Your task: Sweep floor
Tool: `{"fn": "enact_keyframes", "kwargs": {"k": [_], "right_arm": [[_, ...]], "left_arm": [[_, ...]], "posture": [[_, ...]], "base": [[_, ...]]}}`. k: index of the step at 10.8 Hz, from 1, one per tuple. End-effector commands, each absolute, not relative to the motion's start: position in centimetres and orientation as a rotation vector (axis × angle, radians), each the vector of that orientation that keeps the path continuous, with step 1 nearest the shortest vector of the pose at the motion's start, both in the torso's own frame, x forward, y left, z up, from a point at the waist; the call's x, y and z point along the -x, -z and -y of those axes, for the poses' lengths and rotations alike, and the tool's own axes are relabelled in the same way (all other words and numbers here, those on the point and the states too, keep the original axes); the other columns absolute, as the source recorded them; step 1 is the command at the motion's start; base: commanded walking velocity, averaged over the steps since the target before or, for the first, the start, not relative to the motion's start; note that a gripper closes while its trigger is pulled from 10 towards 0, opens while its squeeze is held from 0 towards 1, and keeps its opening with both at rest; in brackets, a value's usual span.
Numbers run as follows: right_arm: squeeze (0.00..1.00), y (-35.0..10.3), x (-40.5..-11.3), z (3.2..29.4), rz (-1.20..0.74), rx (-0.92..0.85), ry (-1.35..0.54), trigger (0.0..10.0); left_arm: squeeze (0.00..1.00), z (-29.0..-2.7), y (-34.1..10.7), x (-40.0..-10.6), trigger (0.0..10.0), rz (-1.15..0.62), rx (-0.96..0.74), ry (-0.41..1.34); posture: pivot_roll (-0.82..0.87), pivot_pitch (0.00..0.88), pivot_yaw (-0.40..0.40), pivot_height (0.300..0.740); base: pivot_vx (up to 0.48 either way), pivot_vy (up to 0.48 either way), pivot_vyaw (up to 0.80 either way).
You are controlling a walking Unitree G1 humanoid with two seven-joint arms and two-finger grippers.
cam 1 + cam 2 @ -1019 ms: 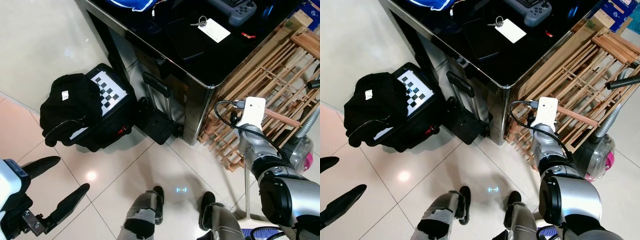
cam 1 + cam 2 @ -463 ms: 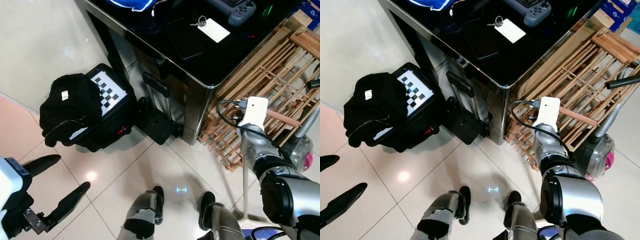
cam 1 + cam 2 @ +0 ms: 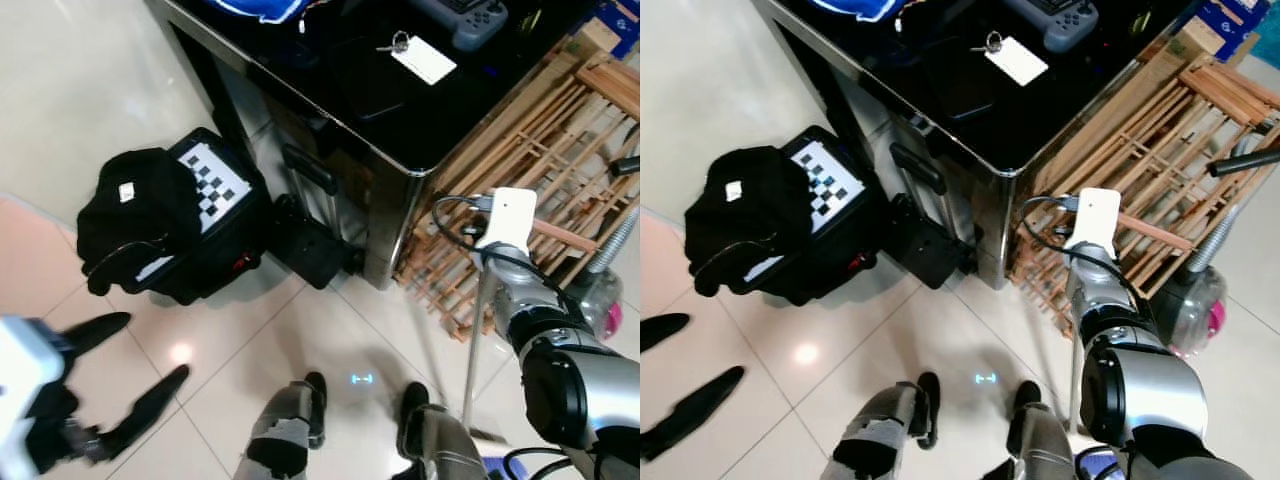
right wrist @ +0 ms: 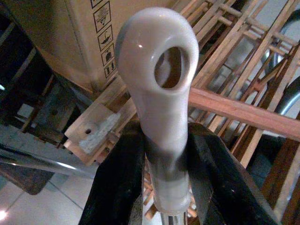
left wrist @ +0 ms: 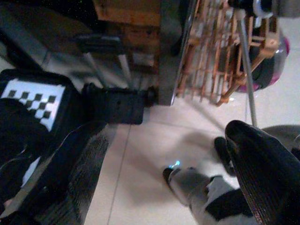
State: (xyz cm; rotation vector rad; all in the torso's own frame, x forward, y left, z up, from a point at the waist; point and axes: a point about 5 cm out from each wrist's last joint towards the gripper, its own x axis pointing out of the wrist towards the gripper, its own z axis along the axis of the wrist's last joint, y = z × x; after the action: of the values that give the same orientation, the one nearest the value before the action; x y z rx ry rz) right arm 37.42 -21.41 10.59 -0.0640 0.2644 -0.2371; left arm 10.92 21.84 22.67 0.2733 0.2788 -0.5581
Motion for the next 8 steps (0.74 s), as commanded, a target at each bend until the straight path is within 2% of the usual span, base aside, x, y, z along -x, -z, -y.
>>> {"fn": "enact_keyframes", "kwargs": {"k": [1, 4, 5, 7, 8], "right_arm": [[0.00, -10.0, -37.1, 21.5, -0.280, 0.096, 0.220, 0.0], [0.00, -10.9, -36.5, 24.5, -0.206, 0.128, 0.240, 0.0], [0.00, -11.2, -36.3, 25.3, -0.184, 0.150, 0.256, 0.0], [0.00, -11.3, -35.9, 25.9, -0.146, 0.154, 0.269, 0.0], [0.00, -11.6, -36.0, 25.7, -0.136, 0.159, 0.252, 0.0]], "left_arm": [[0.00, -21.3, -22.2, -10.9, 10.0, -0.279, -0.268, 0.553], [0.00, -19.1, -17.8, -14.4, 10.0, -0.216, -0.150, 0.557], [0.00, -18.5, -16.5, -15.9, 10.0, -0.206, -0.134, 0.560], [0.00, -17.3, -14.8, -17.5, 10.0, -0.195, -0.106, 0.558], [0.00, -16.8, -14.1, -18.4, 10.0, -0.191, -0.087, 0.555]], "posture": [[0.32, 0.335, 0.084, 0.740], [0.15, 0.236, -0.029, 0.740], [0.11, 0.232, -0.033, 0.740], [0.04, 0.092, -0.031, 0.740], [0.01, 0.075, -0.038, 0.740]], "base": [[0.000, 0.000, 0.00], [0.000, 0.000, 0.00], [0.000, 0.000, 0.00], [0.000, 0.000, 0.00], [0.000, 0.000, 0.00]]}}
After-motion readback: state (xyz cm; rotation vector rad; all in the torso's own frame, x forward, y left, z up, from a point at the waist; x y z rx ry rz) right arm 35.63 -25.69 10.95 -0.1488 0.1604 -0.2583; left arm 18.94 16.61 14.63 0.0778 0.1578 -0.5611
